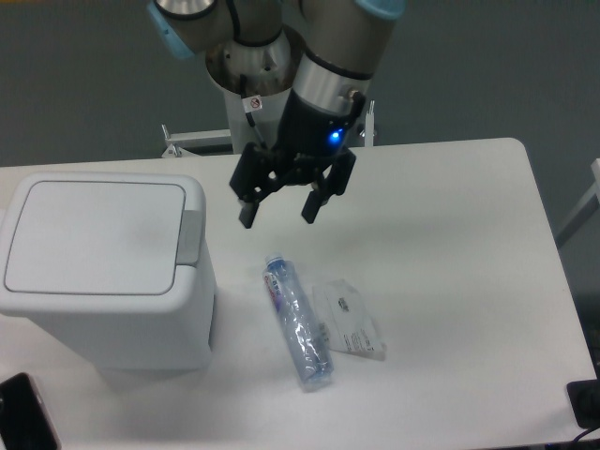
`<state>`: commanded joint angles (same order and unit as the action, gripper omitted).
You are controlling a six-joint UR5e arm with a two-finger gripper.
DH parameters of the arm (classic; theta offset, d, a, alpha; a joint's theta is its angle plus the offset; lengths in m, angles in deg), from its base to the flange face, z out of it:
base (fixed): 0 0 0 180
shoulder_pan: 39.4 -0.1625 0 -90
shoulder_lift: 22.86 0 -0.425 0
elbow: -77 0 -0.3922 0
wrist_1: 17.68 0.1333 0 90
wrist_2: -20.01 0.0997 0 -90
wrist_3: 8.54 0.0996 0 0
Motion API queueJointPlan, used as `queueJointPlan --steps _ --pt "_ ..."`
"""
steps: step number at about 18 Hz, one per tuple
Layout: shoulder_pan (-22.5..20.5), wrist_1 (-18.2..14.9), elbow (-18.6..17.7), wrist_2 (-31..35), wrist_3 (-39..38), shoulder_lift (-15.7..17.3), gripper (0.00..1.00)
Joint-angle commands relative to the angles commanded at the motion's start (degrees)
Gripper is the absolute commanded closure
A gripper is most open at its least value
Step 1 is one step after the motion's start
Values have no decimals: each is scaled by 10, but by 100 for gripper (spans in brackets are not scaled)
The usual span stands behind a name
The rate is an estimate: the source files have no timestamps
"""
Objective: Open the trash can
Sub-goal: 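Move the open gripper down toward the white trash can's lid edge, then press the gripper finger down on the lid's hinge edge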
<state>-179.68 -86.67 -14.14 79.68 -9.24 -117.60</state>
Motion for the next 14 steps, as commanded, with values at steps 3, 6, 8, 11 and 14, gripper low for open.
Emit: queueJointPlan --steps 3,6,8,11,14 --pt "13 16 -1 3 0 -11 0" --pt "23 23 -4 4 1 -18 0" --pt "26 30 -9 4 1 -19 0" --pt "31 33 -11 5 1 -19 0" --pt "33 33 -12 4 2 -19 0"
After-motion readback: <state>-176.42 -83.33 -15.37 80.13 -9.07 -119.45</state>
